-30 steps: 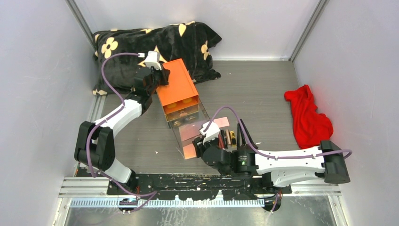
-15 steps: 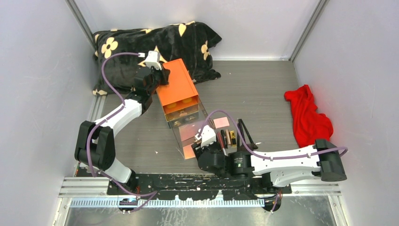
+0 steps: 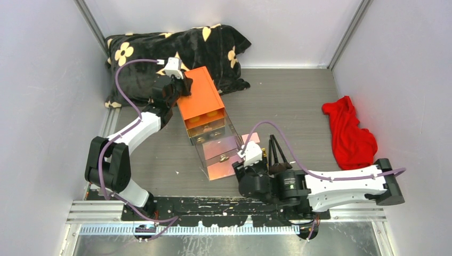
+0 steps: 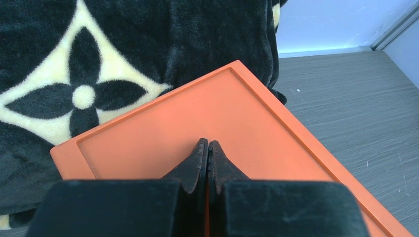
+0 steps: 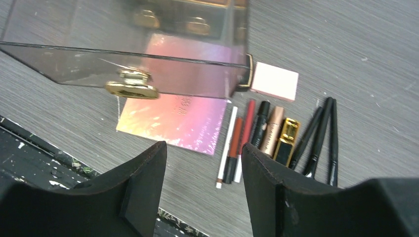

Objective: Organize the makeup
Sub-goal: Open the drawer in the storage box, then pick up the makeup from the center of the board.

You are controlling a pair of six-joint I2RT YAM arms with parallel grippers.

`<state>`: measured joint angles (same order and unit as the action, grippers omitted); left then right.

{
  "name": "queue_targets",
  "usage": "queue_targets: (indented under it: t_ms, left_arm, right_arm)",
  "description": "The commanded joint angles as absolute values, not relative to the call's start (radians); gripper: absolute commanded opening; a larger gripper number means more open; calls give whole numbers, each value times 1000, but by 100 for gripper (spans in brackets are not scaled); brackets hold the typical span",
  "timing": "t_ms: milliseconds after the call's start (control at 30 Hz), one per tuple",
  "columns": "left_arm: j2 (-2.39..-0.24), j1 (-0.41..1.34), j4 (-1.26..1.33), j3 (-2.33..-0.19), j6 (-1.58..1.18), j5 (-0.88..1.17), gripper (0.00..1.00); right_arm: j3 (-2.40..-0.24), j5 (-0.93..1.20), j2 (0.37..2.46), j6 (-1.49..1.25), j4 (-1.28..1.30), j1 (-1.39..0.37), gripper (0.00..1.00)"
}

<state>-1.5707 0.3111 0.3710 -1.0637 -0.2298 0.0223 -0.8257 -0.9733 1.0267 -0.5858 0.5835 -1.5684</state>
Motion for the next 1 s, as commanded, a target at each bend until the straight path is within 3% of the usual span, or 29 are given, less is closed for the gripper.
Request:
queue_targets:
  t_ms: [0, 100, 267, 467, 967]
  left_arm:
    - [-1638, 302, 40, -994, -196, -2, 0]
    - [-1634, 302, 33, -999, -198, -1, 0]
    - [-1621, 302, 27, -997, -199, -5, 0]
    - [-1604, 302, 26, -994, -203, -12, 0]
    - [-1526, 302, -3, -990, -219, -19, 1]
  right_arm:
    - [-793, -1022, 901, -732, 758, -1572, 62]
    - [-723, -1004, 791, -734, 730, -1572, 62]
    - [-590, -1012, 544, -782, 687, -1573, 73]
    - [-531, -1042, 327, -811, 694, -1572, 73]
    - [-728, -1149, 679, -848, 778, -1572, 82]
